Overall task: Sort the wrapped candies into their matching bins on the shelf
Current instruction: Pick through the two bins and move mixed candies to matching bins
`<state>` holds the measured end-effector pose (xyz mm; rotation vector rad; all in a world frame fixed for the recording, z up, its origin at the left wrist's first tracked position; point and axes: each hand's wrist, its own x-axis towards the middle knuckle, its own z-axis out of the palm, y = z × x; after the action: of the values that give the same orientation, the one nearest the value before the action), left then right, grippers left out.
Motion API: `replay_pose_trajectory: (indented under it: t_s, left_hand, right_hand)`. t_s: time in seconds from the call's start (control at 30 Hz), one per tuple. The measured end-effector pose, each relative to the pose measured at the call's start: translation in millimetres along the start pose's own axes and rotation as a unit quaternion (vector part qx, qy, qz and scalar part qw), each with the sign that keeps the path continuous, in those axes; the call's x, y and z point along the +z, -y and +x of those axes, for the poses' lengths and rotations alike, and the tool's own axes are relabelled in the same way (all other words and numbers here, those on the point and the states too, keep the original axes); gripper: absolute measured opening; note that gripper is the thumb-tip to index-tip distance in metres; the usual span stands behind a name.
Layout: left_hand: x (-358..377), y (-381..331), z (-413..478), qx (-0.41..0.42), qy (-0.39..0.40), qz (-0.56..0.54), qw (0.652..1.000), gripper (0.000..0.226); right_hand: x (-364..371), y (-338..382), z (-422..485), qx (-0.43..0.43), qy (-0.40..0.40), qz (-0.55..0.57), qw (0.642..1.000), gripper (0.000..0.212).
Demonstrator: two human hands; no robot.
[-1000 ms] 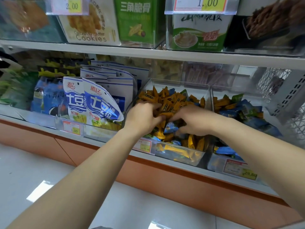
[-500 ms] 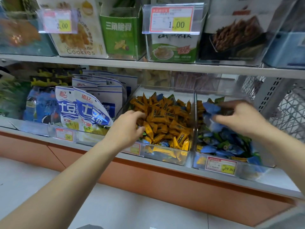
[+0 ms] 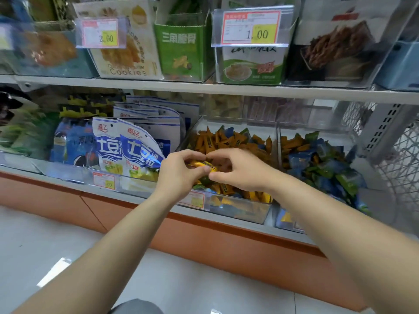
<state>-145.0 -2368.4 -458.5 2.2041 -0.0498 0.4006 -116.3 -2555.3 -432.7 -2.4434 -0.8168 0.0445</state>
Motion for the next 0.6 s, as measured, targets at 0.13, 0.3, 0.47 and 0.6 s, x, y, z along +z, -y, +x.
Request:
replay_pose_trajectory:
  t_s: [0.13, 0.3, 0.47, 0.6]
  left_hand:
    - [-4, 1, -4, 0.015, 0.051, -0.086, 0.995, 0.045]
    - [-9, 13, -13, 0.096, 0.113, 0.188, 0.971, 0.03]
    - [-16, 18, -14, 0.134, 0.093, 0.213, 0.963, 0.009]
    - [-19, 26, -17, 0.085, 0.025, 0.178, 0.98, 0.004]
  right_hand:
    - [1, -2, 17, 0.009, -0.083, -0.023, 0.996, 0.038]
    - [-22, -26, 12, 0.076, -0.07, -0.207, 0.973, 0.046]
    - [2, -10, 20, -0.021, 0.013, -0.049, 0.999, 0.029]
    - [21, -9, 42, -0.024, 0.104, -0.076, 0.991, 0.04]
